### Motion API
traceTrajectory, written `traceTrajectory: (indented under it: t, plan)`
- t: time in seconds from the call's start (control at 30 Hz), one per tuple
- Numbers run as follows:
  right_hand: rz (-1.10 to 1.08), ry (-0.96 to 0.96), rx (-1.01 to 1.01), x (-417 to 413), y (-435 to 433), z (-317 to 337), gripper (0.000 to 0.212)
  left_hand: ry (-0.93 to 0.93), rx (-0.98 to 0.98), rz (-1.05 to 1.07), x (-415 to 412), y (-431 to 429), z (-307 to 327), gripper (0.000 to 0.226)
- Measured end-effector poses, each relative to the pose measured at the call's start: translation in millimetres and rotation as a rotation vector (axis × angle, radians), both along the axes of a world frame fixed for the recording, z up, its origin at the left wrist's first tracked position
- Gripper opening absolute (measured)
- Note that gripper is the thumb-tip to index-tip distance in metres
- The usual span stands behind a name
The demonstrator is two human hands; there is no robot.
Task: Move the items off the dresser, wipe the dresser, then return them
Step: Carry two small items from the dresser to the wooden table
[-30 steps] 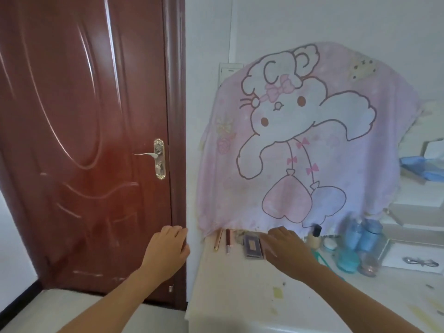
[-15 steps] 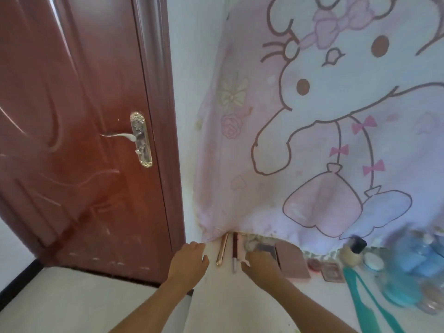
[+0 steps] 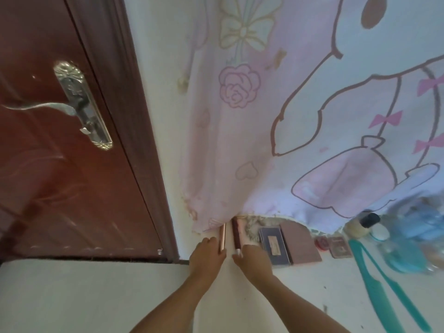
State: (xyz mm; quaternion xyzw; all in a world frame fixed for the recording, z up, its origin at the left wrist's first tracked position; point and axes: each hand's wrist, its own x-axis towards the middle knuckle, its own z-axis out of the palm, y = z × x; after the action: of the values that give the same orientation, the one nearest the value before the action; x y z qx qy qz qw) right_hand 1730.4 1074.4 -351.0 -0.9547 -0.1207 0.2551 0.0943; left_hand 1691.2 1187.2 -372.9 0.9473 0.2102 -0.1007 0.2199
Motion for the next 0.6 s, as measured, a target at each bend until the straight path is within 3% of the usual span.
traceTrajectory:
  t: [0.43,0.6]
  plan:
    - [-0.136,0.015,0.009,1.5,10.0,-8.2,0.025,0.124,-0.09,0.135,16.0,-10.7,-1.9,0.029]
    - [-0.061,0.018,0.017,-1.1,3.7,-4.5,0.026,0.13,-0.129,0.243,1.8,-13.5,5.5,0.029]
